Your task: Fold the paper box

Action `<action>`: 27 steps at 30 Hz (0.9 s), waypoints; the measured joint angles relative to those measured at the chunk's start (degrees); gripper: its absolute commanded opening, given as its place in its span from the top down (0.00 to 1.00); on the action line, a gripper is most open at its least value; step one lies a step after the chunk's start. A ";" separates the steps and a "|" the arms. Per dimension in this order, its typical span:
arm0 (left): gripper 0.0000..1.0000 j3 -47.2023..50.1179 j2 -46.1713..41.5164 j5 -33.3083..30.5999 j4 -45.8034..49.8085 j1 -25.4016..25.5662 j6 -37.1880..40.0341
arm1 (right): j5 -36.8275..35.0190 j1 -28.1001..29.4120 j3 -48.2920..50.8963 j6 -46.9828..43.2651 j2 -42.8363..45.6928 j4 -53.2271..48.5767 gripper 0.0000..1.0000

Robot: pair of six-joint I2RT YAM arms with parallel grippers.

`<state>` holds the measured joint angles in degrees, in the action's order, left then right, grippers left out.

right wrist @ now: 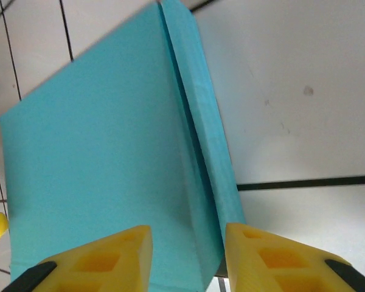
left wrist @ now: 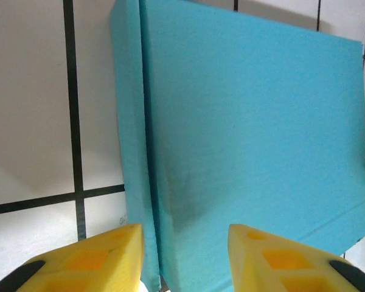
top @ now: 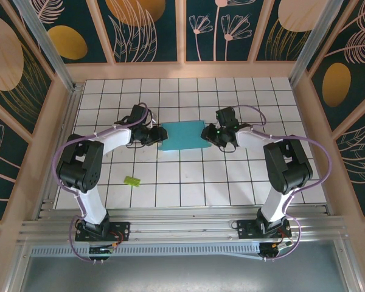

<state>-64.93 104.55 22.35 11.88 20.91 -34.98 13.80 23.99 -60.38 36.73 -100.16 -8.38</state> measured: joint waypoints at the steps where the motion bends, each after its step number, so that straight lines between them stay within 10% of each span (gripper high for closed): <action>1: 0.51 -0.66 -0.37 -0.81 0.63 0.00 0.26 | -0.83 0.00 -0.79 -0.42 0.42 -0.70 0.56; 12: 0.44 -5.49 1.70 -4.57 1.55 0.00 2.16 | 2.99 -2.45 -3.65 -3.89 -2.08 0.09 0.49; 27: 0.70 2.36 5.46 2.71 -8.33 -0.55 0.85 | 4.90 -1.75 5.79 -4.96 -4.22 12.13 0.70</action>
<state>-62.57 110.02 25.06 3.55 20.36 -34.13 18.70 22.24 -54.59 31.77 -104.38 3.75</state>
